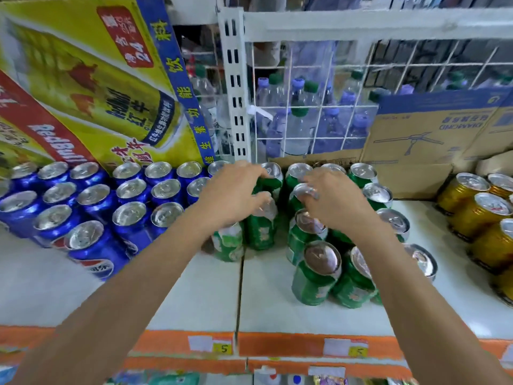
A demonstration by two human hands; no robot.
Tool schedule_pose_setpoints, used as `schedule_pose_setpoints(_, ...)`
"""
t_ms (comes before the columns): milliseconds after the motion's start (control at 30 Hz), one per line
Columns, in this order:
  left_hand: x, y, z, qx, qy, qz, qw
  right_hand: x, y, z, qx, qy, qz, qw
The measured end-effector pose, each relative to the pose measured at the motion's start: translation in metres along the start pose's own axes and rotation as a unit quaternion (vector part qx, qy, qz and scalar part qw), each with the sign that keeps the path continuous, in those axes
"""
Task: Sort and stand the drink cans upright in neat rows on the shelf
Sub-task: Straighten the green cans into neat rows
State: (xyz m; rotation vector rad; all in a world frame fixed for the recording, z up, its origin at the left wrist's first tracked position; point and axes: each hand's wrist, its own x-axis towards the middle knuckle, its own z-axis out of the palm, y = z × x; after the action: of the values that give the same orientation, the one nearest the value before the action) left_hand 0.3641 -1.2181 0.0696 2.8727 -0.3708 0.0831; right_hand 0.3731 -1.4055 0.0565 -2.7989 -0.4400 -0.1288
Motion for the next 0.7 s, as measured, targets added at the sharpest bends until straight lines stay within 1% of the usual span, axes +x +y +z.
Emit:
schedule_pose_setpoints(67, 0.013, -0.002, 0.003, 0.03, -0.042, 0.017, 0.999, 0.018, -0.002, 0.002, -0.012, -0.019, 0.012, 1.0)
schedule_pose_setpoints(133, 0.016, -0.001, 0.014, 0.107, -0.082, 0.057, 0.989, 0.028, -0.003, 0.003, -0.032, -0.049, 0.022, 0.998)
schedule_pose_setpoints(200, 0.014, -0.002, 0.025, 0.185, -0.101, 0.093, 0.973, 0.036, -0.001, 0.006, -0.047, -0.06, 0.026, 0.997)
schedule_pose_setpoints(233, 0.015, -0.004, 0.027, 0.197, -0.101, 0.102, 0.97, 0.039, 0.001, 0.008, -0.053, -0.064, 0.03, 0.996)
schedule_pose_setpoints(367, 0.015, -0.01, 0.022, 0.162, -0.123, 0.134, 0.97, 0.052, 0.01, 0.015, -0.054, -0.091, 0.039, 0.994)
schedule_pose_setpoints(533, 0.009, 0.0, 0.017, 0.185, -0.187, 0.188, 0.946, 0.068, 0.023, 0.02, -0.061, -0.114, 0.005, 0.992)
schedule_pose_setpoints(600, 0.006, 0.004, 0.012, 0.15, -0.229, 0.197, 0.941, 0.073, 0.028, 0.021, -0.06, -0.11, 0.002, 0.992)
schedule_pose_setpoints(667, 0.01, 0.005, 0.003, 0.088, -0.266, 0.169, 0.945, 0.077, 0.032, 0.022, -0.062, -0.099, -0.004, 0.993)
schedule_pose_setpoints(700, 0.016, 0.004, -0.001, 0.046, -0.256, 0.146, 0.954, 0.079, 0.033, 0.022, -0.065, -0.09, -0.005, 0.994)
